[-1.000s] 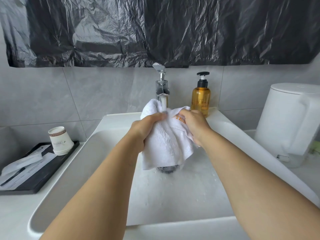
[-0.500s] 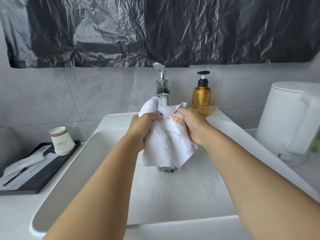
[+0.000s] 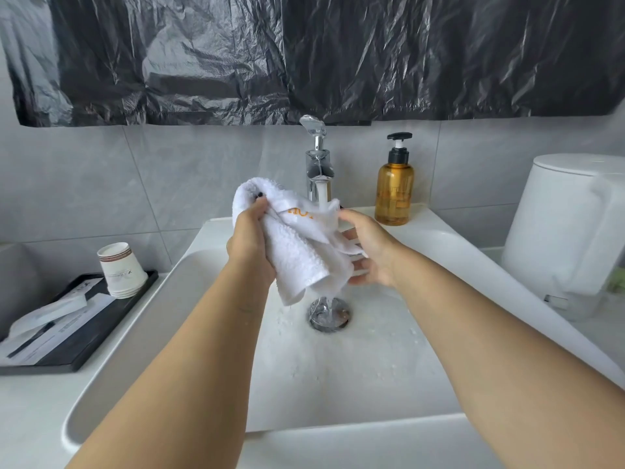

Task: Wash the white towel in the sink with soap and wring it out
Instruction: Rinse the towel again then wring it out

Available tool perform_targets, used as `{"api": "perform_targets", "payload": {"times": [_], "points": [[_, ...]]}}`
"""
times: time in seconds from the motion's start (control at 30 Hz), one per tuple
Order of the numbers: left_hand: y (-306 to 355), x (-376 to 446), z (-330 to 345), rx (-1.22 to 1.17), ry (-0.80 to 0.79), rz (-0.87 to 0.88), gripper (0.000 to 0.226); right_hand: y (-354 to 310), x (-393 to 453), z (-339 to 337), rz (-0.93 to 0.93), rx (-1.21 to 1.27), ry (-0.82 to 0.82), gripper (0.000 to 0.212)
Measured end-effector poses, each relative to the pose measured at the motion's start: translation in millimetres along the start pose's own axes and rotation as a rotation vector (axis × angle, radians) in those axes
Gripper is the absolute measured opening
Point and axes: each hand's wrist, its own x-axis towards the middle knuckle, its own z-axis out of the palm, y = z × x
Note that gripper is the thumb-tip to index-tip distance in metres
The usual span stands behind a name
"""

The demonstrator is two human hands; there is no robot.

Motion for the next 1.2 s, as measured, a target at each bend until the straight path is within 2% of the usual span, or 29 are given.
{"api": "perform_targets", "payload": {"times": [0.1, 0.13, 0.17, 0.23, 0.33, 0.4, 0.53, 0.63, 0.7, 0.77, 0.83, 0.9, 0.97, 1.03, 1.1, 1.13, 1.17, 1.2], "points": [[-1.3, -8.8, 3.4, 0.065, -0.032, -0.057, 0.042, 5.0, -2.2, 4.2, 0.023, 0.083, -0.211, 0.041], [-3.1, -10.5, 5.9, 0.112, -0.064, -0.073, 0.037, 6.2, -3.8, 6.0, 0.001, 0.052, -0.225, 0.036], [-4.4, -11.7, 7.3, 0.166, -0.106, -0.078, 0.037, 6.9, -3.8, 6.8, -0.031, 0.008, -0.172, 0.031], [-3.3, -10.8, 7.6, 0.274, -0.150, -0.086, 0.046, 5.2, -4.3, 4.5, -0.107, -0.013, 0.049, 0.023], [-1.1, -9.9, 5.7, 0.476, -0.101, -0.082, 0.049, -1.9, -2.1, -8.3, -0.240, 0.172, 0.305, 0.018], [0.0, -11.6, 4.9, 0.605, -0.122, -0.056, 0.039, -7.0, -1.5, -14.1, -0.297, 0.285, 0.379, 0.016], [-0.8, -16.7, 4.9, 0.828, -0.360, -0.105, 0.039, -14.2, -8.1, -23.3, -0.384, 0.406, 0.452, 0.015], [-6.8, -19.4, 11.4, 0.991, -0.324, -0.031, 0.016, -16.9, -11.8, -23.6, -0.400, 0.396, 0.424, 0.015], [-12.6, -17.2, 15.6, 1.061, -0.312, 0.025, 0.027, -14.2, -11.4, -17.2, -0.433, 0.307, 0.335, 0.015], [-16.2, -14.6, 15.9, 1.138, -0.389, 0.006, 0.048, -10.9, -7.8, -12.3, -0.453, 0.217, 0.259, 0.020], [-21.1, -10.7, 12.8, 1.205, -0.427, 0.042, 0.047, -7.3, -0.7, -12.1, -0.455, 0.174, 0.241, 0.030], [-23.0, -9.7, 10.0, 1.180, -0.348, 0.133, 0.031, -2.0, 9.5, -16.1, -0.466, 0.142, 0.322, 0.043], [-21.3, -9.6, 8.6, 1.023, -0.269, 0.153, 0.010, 1.8, 17.4, -20.0, -0.453, 0.047, 0.449, 0.042], [-19.8, -6.3, 7.0, 0.887, -0.231, 0.162, 0.020, 3.4, 20.6, -22.2, -0.323, -0.141, 0.514, 0.050], [-18.1, -4.2, 7.3, 0.750, -0.208, 0.164, 0.028, 5.0, 18.3, -17.7, -0.125, -0.374, 0.505, 0.090], [-17.7, -5.4, 8.4, 0.706, -0.208, 0.167, 0.029, 5.6, 17.4, -14.2, -0.082, -0.463, 0.494, 0.098], [-17.6, -7.8, 9.6, 0.681, -0.219, 0.164, 0.029, 5.2, 16.8, -11.0, -0.083, -0.522, 0.471, 0.088], [-18.3, -9.5, 10.9, 0.655, -0.233, 0.154, 0.029, 4.9, 17.9, -8.6, -0.102, -0.521, 0.415, 0.066]]}}
